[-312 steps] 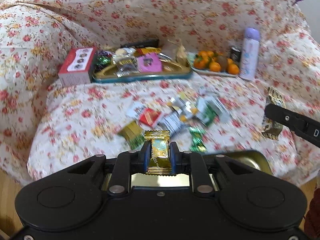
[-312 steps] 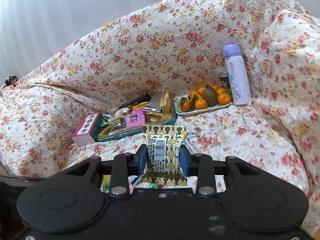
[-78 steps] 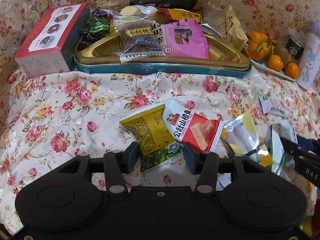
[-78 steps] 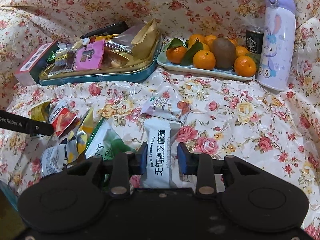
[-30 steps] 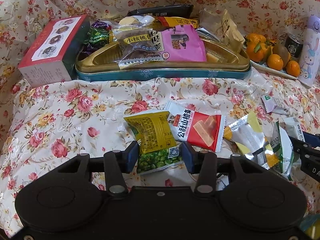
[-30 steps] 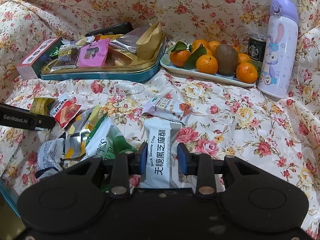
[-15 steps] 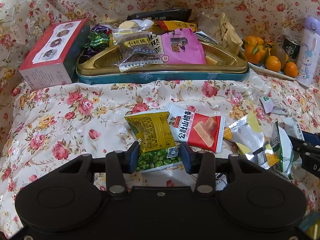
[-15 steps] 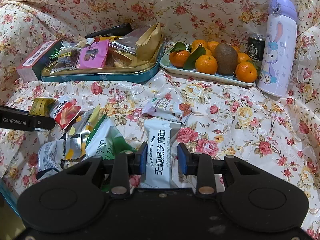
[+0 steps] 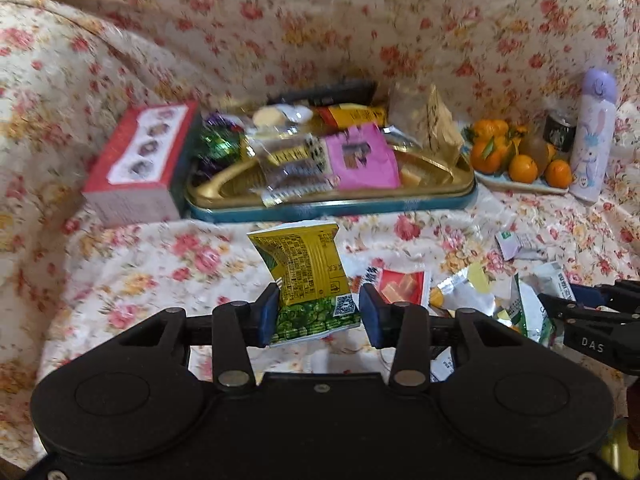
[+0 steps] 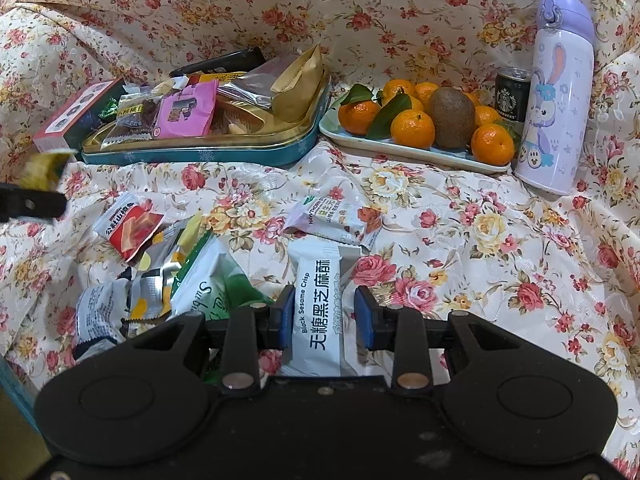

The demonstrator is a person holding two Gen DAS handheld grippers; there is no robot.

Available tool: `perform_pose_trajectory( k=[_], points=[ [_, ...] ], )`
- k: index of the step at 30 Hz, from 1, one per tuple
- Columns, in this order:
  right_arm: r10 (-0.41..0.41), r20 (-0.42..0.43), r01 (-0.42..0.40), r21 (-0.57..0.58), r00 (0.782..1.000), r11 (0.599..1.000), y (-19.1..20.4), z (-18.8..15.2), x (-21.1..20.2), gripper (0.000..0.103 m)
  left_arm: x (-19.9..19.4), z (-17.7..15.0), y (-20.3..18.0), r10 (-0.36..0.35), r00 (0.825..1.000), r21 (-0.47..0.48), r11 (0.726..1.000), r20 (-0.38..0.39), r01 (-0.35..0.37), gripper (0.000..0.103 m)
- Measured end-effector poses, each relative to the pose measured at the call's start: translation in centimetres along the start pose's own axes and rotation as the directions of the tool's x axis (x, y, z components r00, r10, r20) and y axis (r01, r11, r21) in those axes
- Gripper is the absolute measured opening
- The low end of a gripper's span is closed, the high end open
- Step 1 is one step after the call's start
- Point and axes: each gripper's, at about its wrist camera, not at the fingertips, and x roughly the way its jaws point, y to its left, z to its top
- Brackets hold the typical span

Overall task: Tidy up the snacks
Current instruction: 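Carry the yellow-green packet and white sesame-crisp packet over the empty gold tray with both tools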

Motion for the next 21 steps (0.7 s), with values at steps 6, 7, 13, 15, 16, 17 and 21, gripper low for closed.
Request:
perform_pose_trajectory(
  k=[6,7,13,15,16,17,21],
  points=[
    [0.000,0.002,-0.001,0.029,1.000,1.000,-0.3,0.0,-0.1,0.030,-2.9,-0.3,0.5,0.000,0.999,-0.003,1.000,0.033,0.000,0.050],
    [-0.001,0.002,0.001,0.031,1.000,1.000,-0.3,0.0,-0.1,0.029,-3.3,-0.5,0.4,0.000,0.999,0.001,1.000,0.039,0.000,0.050],
    [-0.032,-0.014,0.033,0.048,0.999,0.998,0.0,0.4,-0.1,0.023,-5.8,-2.1,0.0,-0.025,0.998,0.007,1.000,0.049,0.025,0.050],
    [-0.031,-0.020,0.033,0.080,0.999,0.996,-0.2,0.5,-0.2,0.022,-6.6,-2.7,-0.2,-0.036,0.998,0.007,0.999,0.051,0.036,0.050],
    [-0.030,-0.018,0.032,0.102,0.999,0.994,-0.4,0.6,-0.4,0.022,-6.9,-3.0,-0.3,-0.042,0.998,0.006,0.999,0.053,0.042,0.050],
    [-0.030,-0.014,0.031,0.117,0.999,0.993,-0.5,0.6,-0.6,0.022,-7.3,-3.2,-0.4,-0.047,0.997,0.003,0.999,0.055,0.047,0.050],
    [-0.018,0.026,0.014,0.149,0.999,0.989,-0.6,0.4,-2.4,0.022,-8.6,-4.2,-0.8,-0.065,0.996,-0.004,0.998,0.056,0.065,0.050]
  ],
)
